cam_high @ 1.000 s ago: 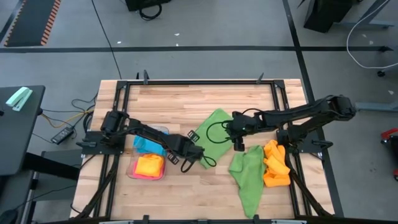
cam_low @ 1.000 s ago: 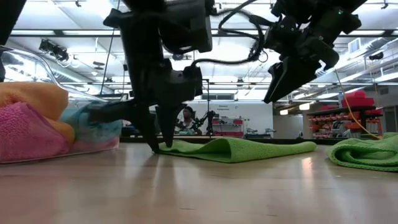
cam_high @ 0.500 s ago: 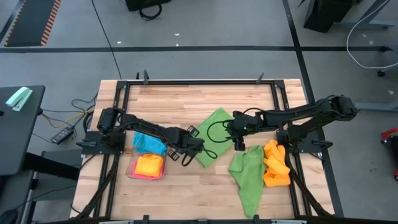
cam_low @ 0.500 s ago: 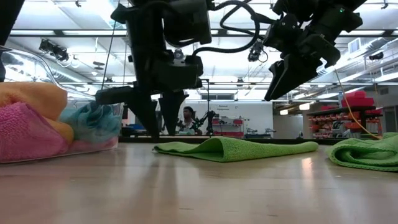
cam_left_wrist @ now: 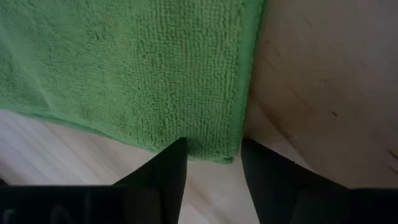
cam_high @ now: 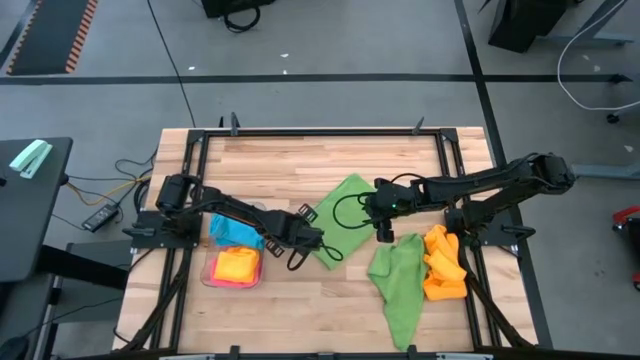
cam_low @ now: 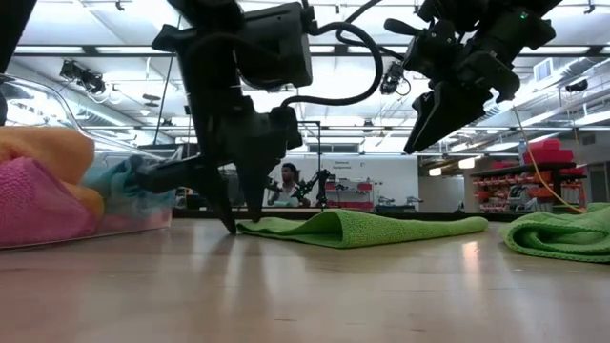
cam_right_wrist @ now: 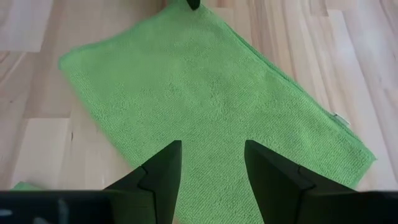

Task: Fold microfiber towels
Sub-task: Fold the left green microfiber cloth

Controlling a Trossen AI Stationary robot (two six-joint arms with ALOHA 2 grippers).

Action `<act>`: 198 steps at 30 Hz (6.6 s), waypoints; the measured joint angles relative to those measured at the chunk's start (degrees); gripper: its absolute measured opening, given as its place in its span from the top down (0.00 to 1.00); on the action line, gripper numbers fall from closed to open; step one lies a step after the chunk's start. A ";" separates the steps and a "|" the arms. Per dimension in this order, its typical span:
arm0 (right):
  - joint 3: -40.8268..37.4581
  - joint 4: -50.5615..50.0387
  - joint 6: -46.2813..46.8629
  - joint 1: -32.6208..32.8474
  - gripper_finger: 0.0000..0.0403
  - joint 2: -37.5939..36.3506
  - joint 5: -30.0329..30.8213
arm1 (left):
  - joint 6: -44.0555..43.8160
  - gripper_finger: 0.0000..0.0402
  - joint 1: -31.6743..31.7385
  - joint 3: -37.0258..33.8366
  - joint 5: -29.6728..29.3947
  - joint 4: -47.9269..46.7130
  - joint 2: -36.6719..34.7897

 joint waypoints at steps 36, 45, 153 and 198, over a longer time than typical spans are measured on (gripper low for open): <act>0.00 12.68 5.24 14.40 0.54 3.54 4.54 | -5.88 0.98 -0.83 9.58 3.55 -14.88 -0.11; 0.02 17.70 8.37 19.25 0.54 10.53 8.89 | -5.89 0.98 -0.79 13.58 4.98 -17.95 -0.20; 9.84 11.25 19.21 26.01 0.96 24.50 20.76 | -2.74 0.96 7.05 17.09 12.77 -12.40 -0.31; 8.95 -5.73 29.07 23.02 0.96 24.61 20.98 | 0.68 0.93 10.84 16.76 12.15 0.86 7.13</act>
